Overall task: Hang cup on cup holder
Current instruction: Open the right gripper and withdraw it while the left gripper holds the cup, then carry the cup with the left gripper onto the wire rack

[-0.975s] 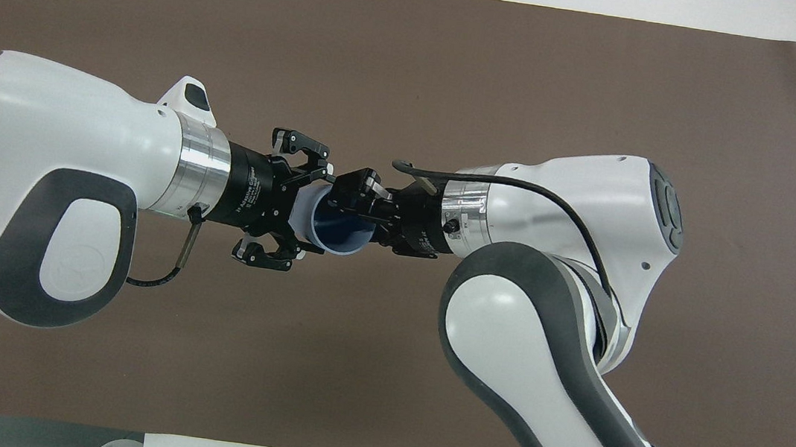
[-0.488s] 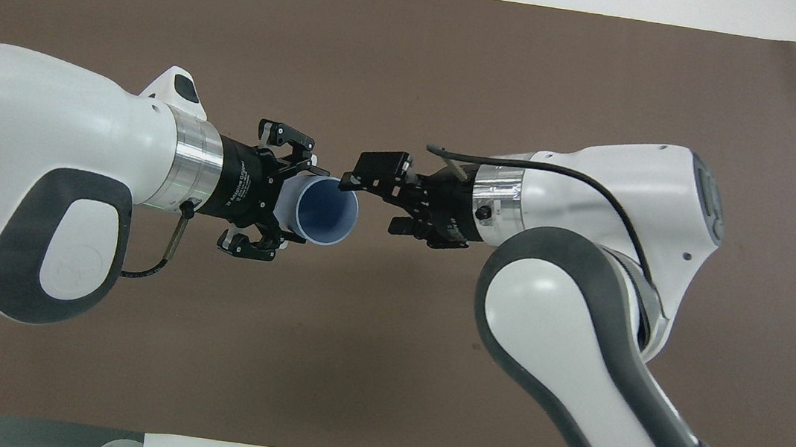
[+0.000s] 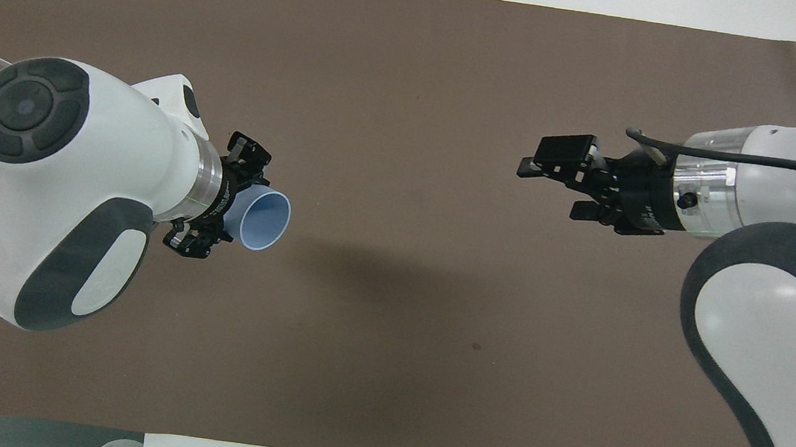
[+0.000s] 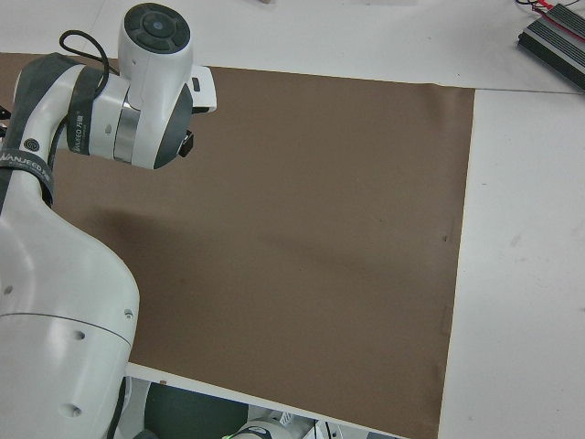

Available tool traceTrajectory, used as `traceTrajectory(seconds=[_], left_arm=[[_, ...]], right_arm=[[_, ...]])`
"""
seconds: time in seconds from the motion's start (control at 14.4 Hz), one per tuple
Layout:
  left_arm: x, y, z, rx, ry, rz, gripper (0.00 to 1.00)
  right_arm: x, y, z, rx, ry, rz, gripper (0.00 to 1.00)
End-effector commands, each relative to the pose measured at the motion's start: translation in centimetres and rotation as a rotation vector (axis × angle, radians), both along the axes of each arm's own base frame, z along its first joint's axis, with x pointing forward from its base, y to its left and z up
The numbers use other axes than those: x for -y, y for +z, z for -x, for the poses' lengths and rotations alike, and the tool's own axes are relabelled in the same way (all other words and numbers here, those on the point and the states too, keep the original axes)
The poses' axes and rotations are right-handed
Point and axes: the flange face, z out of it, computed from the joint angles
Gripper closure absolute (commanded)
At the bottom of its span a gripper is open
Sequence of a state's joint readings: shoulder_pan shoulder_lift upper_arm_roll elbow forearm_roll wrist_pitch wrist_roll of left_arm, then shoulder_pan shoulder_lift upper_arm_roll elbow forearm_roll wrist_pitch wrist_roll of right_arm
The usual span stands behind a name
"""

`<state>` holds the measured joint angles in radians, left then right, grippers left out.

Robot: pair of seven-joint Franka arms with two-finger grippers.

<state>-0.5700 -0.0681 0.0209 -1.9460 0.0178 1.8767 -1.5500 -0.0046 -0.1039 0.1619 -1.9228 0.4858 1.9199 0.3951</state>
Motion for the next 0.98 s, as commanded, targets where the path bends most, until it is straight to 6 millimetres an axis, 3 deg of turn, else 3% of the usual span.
traceTrajectory(seconds=[0.0,0.07,0.28,0.35,0.56,0.63,0.77,0.91], left_arm=[[-1.8,-0.2,-1.1,0.079,-0.05,-0.231,1.0],[-1.9,-1.8,-1.8,0.094,-0.076,-0.33,1.0],[-3.3,-2.5,-2.7,0.209,-0.112,-0.62,1.0],[-3.9,-4.2,-3.5,0.238,-0.12,-0.732,1.0],[-5.7,-6.7,-6.0,0.356,-0.148,-1.008,1.0],[-6.2,-8.0,-7.1,0.409,-0.151,-1.111,1.0],[-9.3,-12.7,-10.1,0.485,-0.098,-1.347,1.0],[-10.9,-15.1,-11.9,0.54,-0.056,-1.49,1.0]], right_arm=[[5.1,0.2,0.0,-0.022,0.066,0.161,0.0],[7.5,0.0,0.1,-0.032,0.115,0.227,0.0],[14.3,1.1,0.4,-0.07,0.234,0.368,0.0],[15.1,2.1,0.1,-0.088,0.26,0.414,0.0],[16.4,7.2,1.0,-0.116,0.327,0.554,0.0],[16.7,8.1,1.2,-0.116,0.349,0.56,0.0],[17.4,8.8,1.5,-0.11,0.391,0.586,0.0],[17.3,9.3,1.9,-0.134,0.423,0.619,0.0]])
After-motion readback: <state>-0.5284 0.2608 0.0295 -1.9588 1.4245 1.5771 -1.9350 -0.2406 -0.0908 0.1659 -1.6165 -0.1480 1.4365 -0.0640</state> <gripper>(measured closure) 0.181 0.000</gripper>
